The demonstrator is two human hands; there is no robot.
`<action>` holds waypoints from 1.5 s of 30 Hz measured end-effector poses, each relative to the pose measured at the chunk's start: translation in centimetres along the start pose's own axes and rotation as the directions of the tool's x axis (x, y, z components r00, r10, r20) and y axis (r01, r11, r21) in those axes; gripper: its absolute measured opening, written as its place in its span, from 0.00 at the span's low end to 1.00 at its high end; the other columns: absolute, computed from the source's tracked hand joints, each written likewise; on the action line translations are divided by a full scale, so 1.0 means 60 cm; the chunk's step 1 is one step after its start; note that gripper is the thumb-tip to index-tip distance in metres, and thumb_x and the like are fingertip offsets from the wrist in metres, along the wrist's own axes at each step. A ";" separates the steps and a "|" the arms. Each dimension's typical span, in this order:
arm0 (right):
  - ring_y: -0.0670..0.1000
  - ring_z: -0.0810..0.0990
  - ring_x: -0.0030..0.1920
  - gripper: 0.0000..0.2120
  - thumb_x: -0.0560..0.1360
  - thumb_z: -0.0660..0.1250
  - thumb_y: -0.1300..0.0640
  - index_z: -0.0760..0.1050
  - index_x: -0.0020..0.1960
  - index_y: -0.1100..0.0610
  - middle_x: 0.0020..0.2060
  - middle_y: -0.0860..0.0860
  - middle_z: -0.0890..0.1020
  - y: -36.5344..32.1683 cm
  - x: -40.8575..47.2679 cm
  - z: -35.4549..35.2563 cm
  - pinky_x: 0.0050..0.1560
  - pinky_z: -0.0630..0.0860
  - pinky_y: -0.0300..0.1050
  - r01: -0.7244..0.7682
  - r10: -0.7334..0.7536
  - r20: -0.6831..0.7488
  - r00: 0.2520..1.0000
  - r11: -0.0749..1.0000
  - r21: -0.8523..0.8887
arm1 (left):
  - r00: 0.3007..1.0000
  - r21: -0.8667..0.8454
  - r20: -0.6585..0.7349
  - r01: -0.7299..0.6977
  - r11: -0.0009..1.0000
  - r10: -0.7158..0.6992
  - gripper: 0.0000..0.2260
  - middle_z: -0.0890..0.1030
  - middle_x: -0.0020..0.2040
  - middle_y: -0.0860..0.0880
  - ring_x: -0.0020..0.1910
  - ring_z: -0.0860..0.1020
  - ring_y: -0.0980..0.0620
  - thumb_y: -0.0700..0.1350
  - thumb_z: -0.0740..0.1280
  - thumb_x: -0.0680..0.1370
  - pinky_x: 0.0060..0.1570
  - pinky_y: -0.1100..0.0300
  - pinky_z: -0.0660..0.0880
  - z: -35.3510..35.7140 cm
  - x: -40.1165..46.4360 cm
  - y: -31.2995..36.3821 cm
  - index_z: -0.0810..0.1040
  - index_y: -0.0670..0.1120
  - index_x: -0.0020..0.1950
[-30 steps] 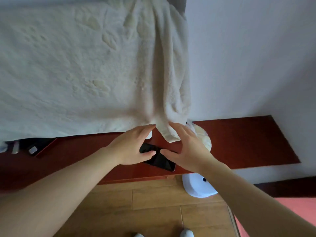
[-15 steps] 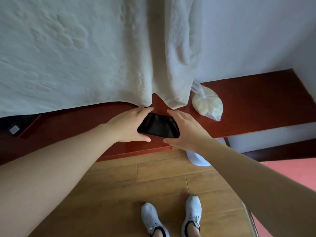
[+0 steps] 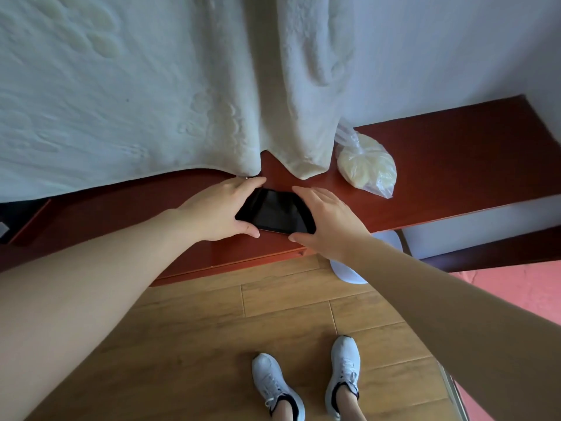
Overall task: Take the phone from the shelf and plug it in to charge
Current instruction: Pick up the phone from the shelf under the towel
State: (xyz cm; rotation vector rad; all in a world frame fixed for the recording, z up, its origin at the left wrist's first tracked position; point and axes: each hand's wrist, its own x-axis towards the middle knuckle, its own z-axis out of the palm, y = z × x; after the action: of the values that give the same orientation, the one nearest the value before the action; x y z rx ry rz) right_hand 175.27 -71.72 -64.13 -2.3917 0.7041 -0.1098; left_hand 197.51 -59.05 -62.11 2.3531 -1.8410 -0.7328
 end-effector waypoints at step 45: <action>0.61 0.84 0.63 0.49 0.71 0.55 0.19 0.73 0.73 0.59 0.62 0.61 0.85 -0.182 0.062 -0.272 0.66 0.75 0.58 -0.491 -0.003 0.529 0.849 0.370 0.789 | 0.811 0.706 0.108 -0.470 0.530 0.574 0.31 0.80 0.64 0.45 0.70 0.75 0.42 0.45 0.80 0.67 0.64 0.53 0.73 -0.420 -0.089 0.121 0.76 0.43 0.68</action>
State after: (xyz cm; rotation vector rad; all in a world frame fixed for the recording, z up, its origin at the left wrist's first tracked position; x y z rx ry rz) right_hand 179.44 -75.54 -44.94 -1.1109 0.5493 0.1677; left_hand 200.22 -62.04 -35.64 1.7991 -2.9221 0.2879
